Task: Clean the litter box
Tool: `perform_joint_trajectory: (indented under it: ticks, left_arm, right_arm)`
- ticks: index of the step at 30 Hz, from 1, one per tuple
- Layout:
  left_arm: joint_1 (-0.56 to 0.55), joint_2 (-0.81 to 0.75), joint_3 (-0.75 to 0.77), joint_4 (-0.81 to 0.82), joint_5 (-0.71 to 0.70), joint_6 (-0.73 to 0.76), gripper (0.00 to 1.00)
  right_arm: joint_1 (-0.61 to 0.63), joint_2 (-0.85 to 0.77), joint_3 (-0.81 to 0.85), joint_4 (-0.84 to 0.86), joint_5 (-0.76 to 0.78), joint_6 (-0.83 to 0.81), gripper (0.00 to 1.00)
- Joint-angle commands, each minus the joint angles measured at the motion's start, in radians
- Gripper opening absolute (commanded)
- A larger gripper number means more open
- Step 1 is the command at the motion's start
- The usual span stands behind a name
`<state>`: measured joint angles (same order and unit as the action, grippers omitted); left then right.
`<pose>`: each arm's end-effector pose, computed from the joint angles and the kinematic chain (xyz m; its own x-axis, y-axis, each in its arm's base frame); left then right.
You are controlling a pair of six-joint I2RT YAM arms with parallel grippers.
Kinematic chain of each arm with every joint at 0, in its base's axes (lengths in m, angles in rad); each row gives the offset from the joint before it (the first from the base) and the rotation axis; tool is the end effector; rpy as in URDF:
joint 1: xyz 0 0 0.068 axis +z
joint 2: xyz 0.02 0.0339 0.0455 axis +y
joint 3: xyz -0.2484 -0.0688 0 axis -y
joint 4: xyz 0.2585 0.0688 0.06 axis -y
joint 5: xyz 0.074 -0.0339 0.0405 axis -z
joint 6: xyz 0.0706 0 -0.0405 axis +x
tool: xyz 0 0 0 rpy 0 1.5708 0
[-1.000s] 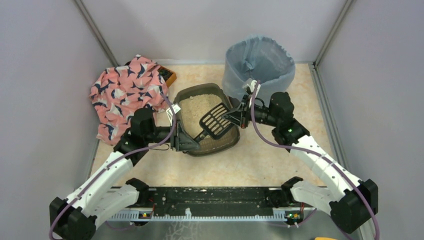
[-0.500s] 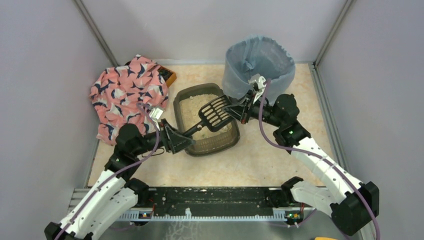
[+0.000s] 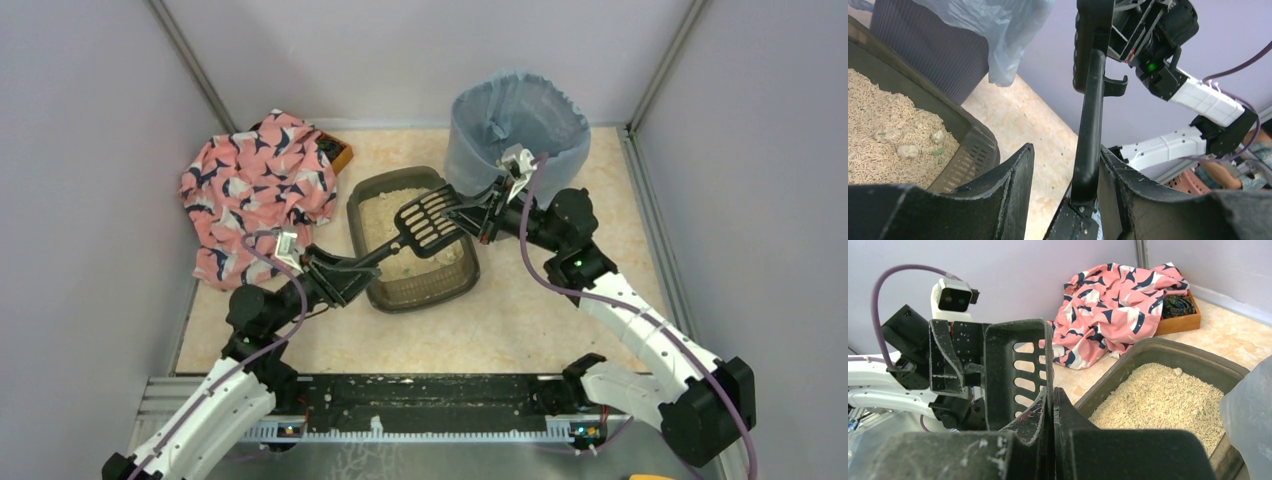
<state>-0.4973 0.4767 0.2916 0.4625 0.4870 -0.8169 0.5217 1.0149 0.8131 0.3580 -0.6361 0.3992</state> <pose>0.1561 -0.1223 0.2762 -0.4310 -0.4991 -0.7517 0.7348 0.2894 -0.6134 0.2248 0.1776 0.3518 -0.2293 0.2288 -0.9461 -0.8906 0.3430 0.2988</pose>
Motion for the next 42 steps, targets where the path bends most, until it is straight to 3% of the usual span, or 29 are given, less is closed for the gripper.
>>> perform_joint_trajectory:
  ticks: [1, 8, 33, 36, 42]
  left_arm:
    - [0.003, -0.025, -0.080, 0.264, -0.101, -0.067, 0.52]
    - [0.003, -0.009, -0.069, 0.367, -0.122, -0.076, 0.50]
    - [0.000, 0.140, -0.077, 0.499, -0.054, -0.154, 0.41]
    - [0.000, 0.120, -0.083, 0.483, -0.073, -0.149, 0.35]
    - [0.000, 0.135, -0.081, 0.476, -0.068, -0.154, 0.09]
  right_arm:
    - [0.004, 0.009, 0.004, 0.097, 0.007, 0.034, 0.00]
    - [0.004, 0.028, -0.001, 0.101, 0.023, 0.030, 0.00]
    - [0.006, 0.056, 0.008, 0.122, -0.006, 0.029, 0.00]
    - [0.009, 0.057, 0.006, 0.126, -0.010, 0.029, 0.00]
    - [0.013, 0.060, 0.003, 0.128, -0.009, 0.029, 0.00]
